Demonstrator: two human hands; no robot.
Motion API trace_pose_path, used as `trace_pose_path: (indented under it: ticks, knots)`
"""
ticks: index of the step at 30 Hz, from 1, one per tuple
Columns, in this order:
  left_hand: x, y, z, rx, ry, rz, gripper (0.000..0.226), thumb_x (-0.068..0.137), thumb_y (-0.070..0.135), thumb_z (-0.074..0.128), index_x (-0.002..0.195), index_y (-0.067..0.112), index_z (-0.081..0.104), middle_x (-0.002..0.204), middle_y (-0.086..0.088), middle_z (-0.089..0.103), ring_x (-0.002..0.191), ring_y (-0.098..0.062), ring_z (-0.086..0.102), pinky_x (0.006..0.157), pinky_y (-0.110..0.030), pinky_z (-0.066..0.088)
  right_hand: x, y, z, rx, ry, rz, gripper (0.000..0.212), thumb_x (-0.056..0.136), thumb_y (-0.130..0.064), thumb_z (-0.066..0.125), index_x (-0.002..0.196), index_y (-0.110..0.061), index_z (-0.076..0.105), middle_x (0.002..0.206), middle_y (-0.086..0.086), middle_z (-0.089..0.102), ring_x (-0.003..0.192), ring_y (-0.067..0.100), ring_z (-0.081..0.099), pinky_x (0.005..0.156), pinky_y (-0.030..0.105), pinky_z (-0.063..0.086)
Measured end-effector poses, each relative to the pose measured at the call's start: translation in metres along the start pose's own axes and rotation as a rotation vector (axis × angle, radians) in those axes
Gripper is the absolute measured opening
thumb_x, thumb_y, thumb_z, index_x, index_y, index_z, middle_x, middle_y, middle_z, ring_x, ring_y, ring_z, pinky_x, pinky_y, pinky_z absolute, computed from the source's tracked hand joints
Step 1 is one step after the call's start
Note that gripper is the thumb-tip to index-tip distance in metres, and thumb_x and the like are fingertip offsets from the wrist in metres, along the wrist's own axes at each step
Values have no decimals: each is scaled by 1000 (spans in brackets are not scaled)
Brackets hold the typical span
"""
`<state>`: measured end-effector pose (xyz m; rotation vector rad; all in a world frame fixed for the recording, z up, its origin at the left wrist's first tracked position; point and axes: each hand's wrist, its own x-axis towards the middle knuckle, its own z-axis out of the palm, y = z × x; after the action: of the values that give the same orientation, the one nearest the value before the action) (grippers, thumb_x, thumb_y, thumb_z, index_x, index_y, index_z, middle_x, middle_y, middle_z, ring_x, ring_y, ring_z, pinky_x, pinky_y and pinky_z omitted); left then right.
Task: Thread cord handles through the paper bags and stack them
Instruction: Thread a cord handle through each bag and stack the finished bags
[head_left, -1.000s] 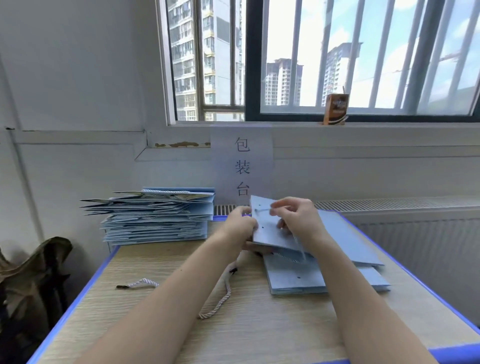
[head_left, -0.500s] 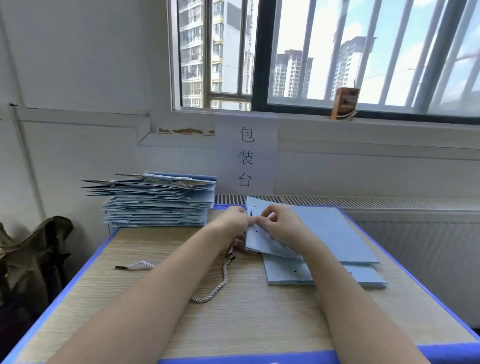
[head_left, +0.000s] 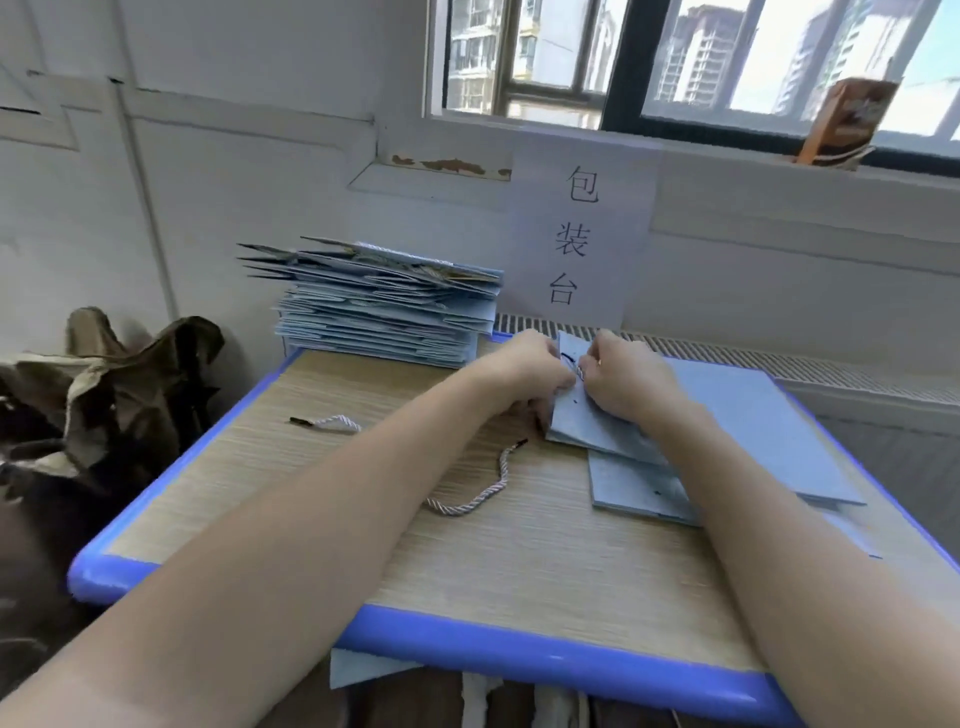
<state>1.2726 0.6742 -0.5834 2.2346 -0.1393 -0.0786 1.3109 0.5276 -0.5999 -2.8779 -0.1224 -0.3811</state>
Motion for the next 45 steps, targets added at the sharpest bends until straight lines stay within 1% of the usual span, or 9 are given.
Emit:
trace_pose_path:
  ticks: [7,12,15,20,26,30,36,42,45]
  knots:
    - [14,-8,2,-231,94,-130,19,91,3,59,107,-6,60,59,-11,48,25,-10,37,33,-12,28,-5,-3,1,154,-26,-142,20,102,-38,46,100,-19,52,101,4,64,90,26,54,73,35,40]
    - [22,-9,4,-271,78,-124,4,91,9,57,87,6,57,62,-8,47,38,-14,39,42,-18,29,-7,-3,2,141,-64,-167,15,103,-32,48,104,-17,49,101,0,54,94,23,50,77,35,38]
    - [24,-12,8,-292,74,-113,19,92,12,58,108,4,62,69,-11,51,48,-18,40,51,-24,30,-11,-4,0,163,-37,-158,15,105,-24,42,111,-11,46,104,4,50,92,24,47,77,36,37]
    - [23,-14,8,-336,88,-34,18,96,2,53,112,10,52,68,-8,47,40,-12,41,38,-17,26,-11,-1,-5,369,49,-100,19,102,-19,45,117,-13,56,105,8,61,92,26,57,78,38,50]
    - [24,-14,13,-454,76,-6,12,93,-3,48,100,7,50,58,-9,41,25,-10,34,34,-10,23,-14,2,-5,407,105,-124,15,99,-27,56,105,-19,66,94,-3,63,69,7,52,61,28,40]
    - [25,-13,12,-569,25,33,18,90,-7,46,98,6,57,65,-11,48,30,-10,36,33,-13,24,-12,3,-4,418,160,-116,11,99,-25,53,103,-16,59,92,-2,59,78,16,53,61,29,38]
    - [24,-15,12,-642,26,37,36,91,-9,44,122,5,56,71,-13,56,30,-10,39,32,-14,25,-12,7,-11,491,213,-65,14,95,-16,54,102,-13,66,91,1,65,74,10,53,51,7,34]
    - [26,-17,9,-634,-42,60,43,92,-7,44,133,6,44,69,-14,53,32,-12,42,33,-17,23,-9,12,-13,546,233,-67,12,96,-20,63,99,-19,75,92,-1,67,76,3,54,60,9,34]
    - [19,-15,10,-619,-141,105,48,91,-8,47,136,10,41,70,-17,52,33,-14,45,34,-19,25,-10,12,-14,545,263,-79,15,100,-18,57,104,-13,71,96,0,64,84,10,55,64,12,35]
